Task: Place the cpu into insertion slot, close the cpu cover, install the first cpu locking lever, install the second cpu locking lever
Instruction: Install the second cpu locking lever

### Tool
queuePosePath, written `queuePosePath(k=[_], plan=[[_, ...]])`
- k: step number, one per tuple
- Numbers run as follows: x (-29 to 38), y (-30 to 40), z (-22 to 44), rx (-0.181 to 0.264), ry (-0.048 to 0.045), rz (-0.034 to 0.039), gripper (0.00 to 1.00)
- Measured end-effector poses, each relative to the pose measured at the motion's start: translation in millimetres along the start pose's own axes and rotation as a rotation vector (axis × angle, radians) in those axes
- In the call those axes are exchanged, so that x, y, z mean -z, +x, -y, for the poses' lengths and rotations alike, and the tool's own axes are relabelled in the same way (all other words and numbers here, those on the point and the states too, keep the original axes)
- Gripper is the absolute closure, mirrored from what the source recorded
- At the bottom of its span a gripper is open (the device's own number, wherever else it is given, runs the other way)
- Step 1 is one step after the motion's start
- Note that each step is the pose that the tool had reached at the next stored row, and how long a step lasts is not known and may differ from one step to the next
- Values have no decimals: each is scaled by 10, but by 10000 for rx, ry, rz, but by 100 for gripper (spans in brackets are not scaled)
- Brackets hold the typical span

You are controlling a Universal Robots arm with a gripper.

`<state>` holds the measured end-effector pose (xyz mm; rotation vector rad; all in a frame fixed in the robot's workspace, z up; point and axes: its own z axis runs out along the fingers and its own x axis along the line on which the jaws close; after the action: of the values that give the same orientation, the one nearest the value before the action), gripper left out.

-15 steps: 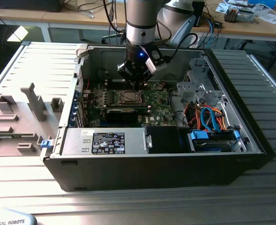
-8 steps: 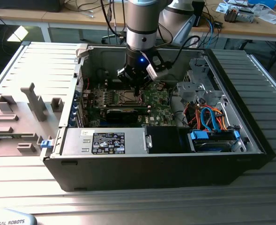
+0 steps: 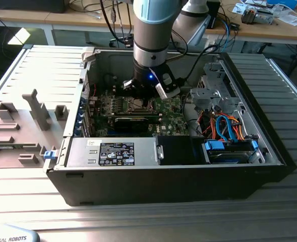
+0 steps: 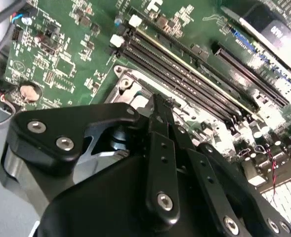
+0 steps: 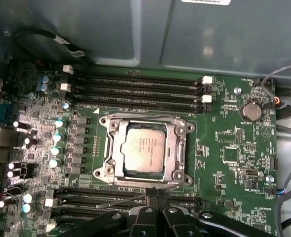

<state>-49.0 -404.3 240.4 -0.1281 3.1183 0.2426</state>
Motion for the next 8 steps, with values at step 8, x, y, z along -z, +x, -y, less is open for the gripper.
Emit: queuePosePath(k=[8], plan=[[-21, 106, -2, 3, -1, -1, 89]])
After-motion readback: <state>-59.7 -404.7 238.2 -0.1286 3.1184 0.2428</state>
